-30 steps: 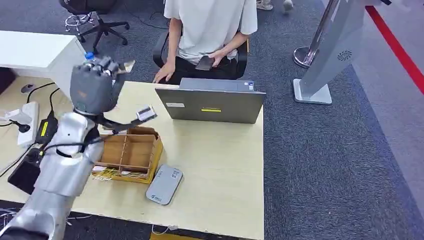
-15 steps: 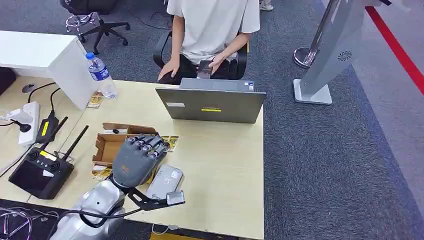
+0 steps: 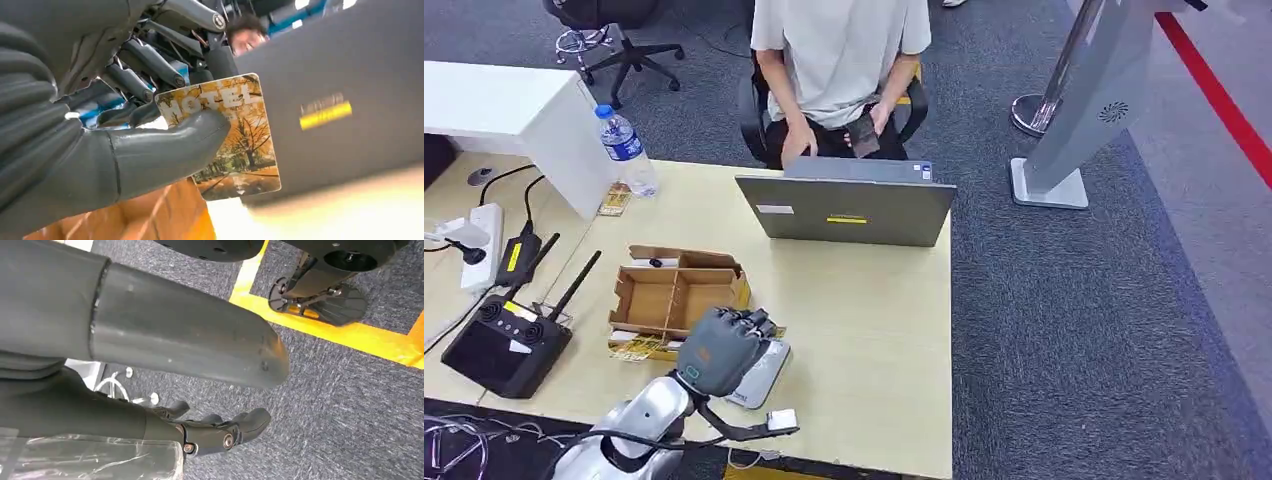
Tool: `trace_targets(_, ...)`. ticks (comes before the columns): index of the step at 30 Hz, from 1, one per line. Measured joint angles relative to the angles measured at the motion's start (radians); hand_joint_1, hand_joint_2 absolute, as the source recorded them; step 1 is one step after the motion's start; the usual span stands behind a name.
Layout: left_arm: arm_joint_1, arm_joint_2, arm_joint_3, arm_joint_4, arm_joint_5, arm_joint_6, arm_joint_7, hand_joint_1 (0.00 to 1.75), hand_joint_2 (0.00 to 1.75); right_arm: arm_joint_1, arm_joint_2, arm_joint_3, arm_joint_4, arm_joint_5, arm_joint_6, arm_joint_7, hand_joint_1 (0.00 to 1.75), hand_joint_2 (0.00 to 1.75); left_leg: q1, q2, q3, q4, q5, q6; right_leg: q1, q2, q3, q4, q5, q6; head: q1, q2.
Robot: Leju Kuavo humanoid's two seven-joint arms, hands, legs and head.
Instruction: Pass the card to the sensor for recognition and then transmit it.
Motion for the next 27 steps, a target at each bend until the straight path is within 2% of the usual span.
trace_targets(2, 0.007, 0.0, 0.0, 0.009, 0.031, -0.037, -0.005, 1.75, 1.75, 0.0, 0.0, -0.003, 0.0, 0.0, 0.001, 0.0, 0.0, 0.0, 0.0, 0.0, 0.0, 0.0, 0.0, 0.0, 0.0, 0.0, 0.0, 0.0, 0.0, 0.0, 0.0, 0.0)
trace_targets(6, 0.017, 0.002, 0.0, 0.021, 0.049, -0.059, -0.01, 1.75, 1.75, 0.001, 0.0, -0.005, 0.0, 0.001, 0.001, 0.0, 0.0, 0.0, 0.0, 0.0, 0.0, 0.0, 0.0, 0.0, 0.0, 0.0, 0.0, 0.0, 0.0, 0.0, 0.0, 0.0)
trace_targets(10, 0.023, 0.01, 0.0, 0.027, 0.112, -0.115, -0.034, 1.75, 1.75, 0.001, -0.001, -0.008, 0.0, 0.018, 0.002, 0.001, 0.0, 0.0, 0.0, 0.0, 0.0, 0.0, 0.0, 0.0, 0.0, 0.0, 0.0, 0.0, 0.0, 0.0, 0.0, 0.0)
trace_targets(14, 0.026, 0.02, 0.0, 0.03, 0.143, -0.123, -0.047, 1.75, 1.75, 0.001, -0.002, -0.017, 0.0, 0.018, 0.004, 0.001, 0.0, 0.0, 0.0, 0.0, 0.0, 0.0, 0.0, 0.0, 0.0, 0.0, 0.0, 0.0, 0.0, 0.0, 0.0, 0.0)
trace_targets(18, 0.023, 0.017, 0.0, 0.027, 0.135, -0.064, -0.047, 1.75, 1.75, 0.002, -0.002, -0.025, 0.0, 0.019, 0.001, -0.003, 0.0, 0.0, 0.0, 0.0, 0.0, 0.0, 0.0, 0.0, 0.0, 0.0, 0.0, 0.0, 0.0, 0.0, 0.0, 0.0)
trace_targets(21, 0.007, 0.004, 0.0, 0.0, 0.107, 0.023, -0.031, 1.75, 1.75, 0.004, -0.002, -0.03, 0.001, 0.03, 0.0, -0.005, 0.0, 0.0, 0.0, -0.001, 0.0, 0.0, 0.0, 0.0, 0.0, -0.001, 0.0, 0.0, 0.0, 0.0, 0.0, 0.0)
trace_targets(23, -0.01, -0.005, 0.008, -0.029, 0.091, 0.099, -0.021, 1.75, 1.75, 0.004, -0.002, -0.031, 0.001, 0.038, -0.001, -0.005, 0.0, 0.0, 0.0, -0.001, 0.0, 0.0, 0.0, 0.0, 0.0, -0.001, 0.0, 0.0, 0.0, 0.0, 0.0, 0.0)
trace_targets(26, -0.055, -0.023, 0.042, -0.094, 0.081, 0.249, -0.011, 1.75, 1.75, 0.002, -0.002, -0.031, 0.001, 0.06, 0.0, 0.001, 0.0, 0.0, 0.0, -0.001, 0.0, 0.0, 0.0, 0.0, 0.0, -0.001, 0.0, 0.0, 0.001, 0.0, 0.0, 0.0)
trace_targets(27, -0.073, -0.027, 0.061, -0.115, 0.085, 0.273, -0.01, 1.75, 1.75, 0.001, -0.002, -0.031, 0.001, 0.067, 0.0, 0.002, 0.0, 0.0, 0.0, -0.001, 0.0, 0.0, 0.001, 0.0, 0.0, -0.001, 0.0, 0.0, 0.001, 0.0, 0.001, 0.0)
